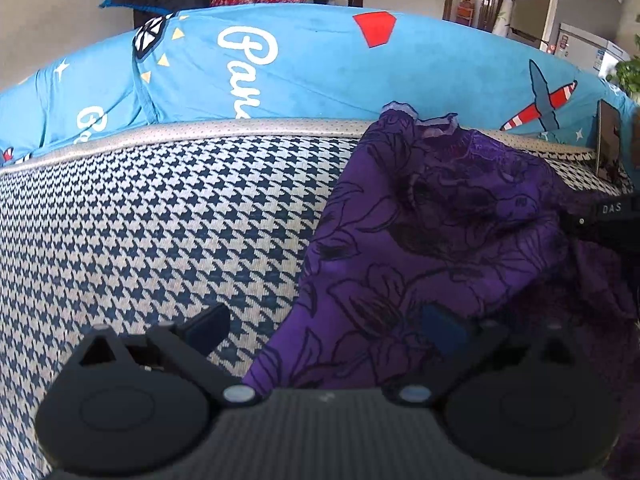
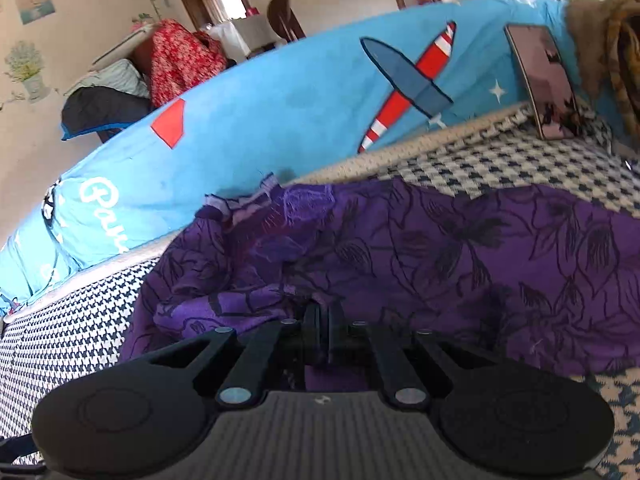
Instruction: Fold clothes
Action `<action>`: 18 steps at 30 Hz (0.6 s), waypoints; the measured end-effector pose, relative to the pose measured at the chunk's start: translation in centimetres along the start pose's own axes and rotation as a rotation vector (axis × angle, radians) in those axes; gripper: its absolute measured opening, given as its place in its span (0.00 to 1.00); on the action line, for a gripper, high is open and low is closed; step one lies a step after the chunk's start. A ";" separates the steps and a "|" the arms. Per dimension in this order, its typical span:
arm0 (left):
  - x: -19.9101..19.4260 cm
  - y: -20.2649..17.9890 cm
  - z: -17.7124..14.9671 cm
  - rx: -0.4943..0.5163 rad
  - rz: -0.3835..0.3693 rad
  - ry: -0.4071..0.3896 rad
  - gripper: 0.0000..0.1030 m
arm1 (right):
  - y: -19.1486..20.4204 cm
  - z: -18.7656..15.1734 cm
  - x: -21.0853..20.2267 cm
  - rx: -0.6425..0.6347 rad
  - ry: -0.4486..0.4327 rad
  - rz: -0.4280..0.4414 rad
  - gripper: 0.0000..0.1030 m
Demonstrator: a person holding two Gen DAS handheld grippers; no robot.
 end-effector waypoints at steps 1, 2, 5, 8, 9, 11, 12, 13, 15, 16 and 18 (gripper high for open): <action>0.0 -0.3 0.0 0.020 0.003 -0.007 1.00 | -0.2 0.0 0.0 -0.002 0.002 -0.009 0.06; 0.0 -0.7 0.0 0.040 0.000 -0.011 1.00 | -0.3 0.0 -0.1 -0.007 -0.001 -0.009 0.09; 0.2 -1.7 -0.2 0.076 -0.015 -0.016 1.00 | -0.1 0.4 -0.7 -0.037 -0.022 0.002 0.17; 0.1 -2.8 -0.2 0.138 -0.027 -0.053 1.00 | 0.7 1.0 -1.6 -0.096 -0.061 0.018 0.27; 0.0 -3.2 -0.2 0.165 -0.028 -0.069 1.00 | 1.0 1.1 -1.8 -0.114 -0.071 0.024 0.27; -0.2 -4.2 -0.4 0.226 -0.028 -0.096 1.00 | 1.5 1.3 -2.2 -0.145 -0.086 0.037 0.27; -0.2 -4.7 -0.5 0.259 -0.031 -0.108 1.00 | 1.8 1.4 -2.4 -0.155 -0.094 0.049 0.27; -0.2 -5.2 -0.7 0.291 -0.033 -0.120 1.00 | 2.2 1.5 -2.7 -0.163 -0.102 0.064 0.27; 0.0 -6.3 -1.2 0.363 -0.032 -0.138 1.00 | 2.8 1.7 -3.1 -0.179 -0.118 0.091 0.28; 0.1 -6.8 -1.4 0.398 -0.023 -0.145 1.00 | 3.0 1.7 -3.3 -0.182 -0.122 0.097 0.28; 0.6 -7.5 -1.8 0.456 0.005 -0.154 1.00 | 3.2 1.8 -3.6 -0.185 -0.127 0.106 0.29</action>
Point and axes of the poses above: each gripper's, at about its wrist camera, not at the fingertips, and x roughly the way its jaws point, y to its left, z to its top, the point moved 9 cm from there along x, roughly the way its jaws point, and after that the axes turned 9 degrees about -y, right-handed, at the moved point
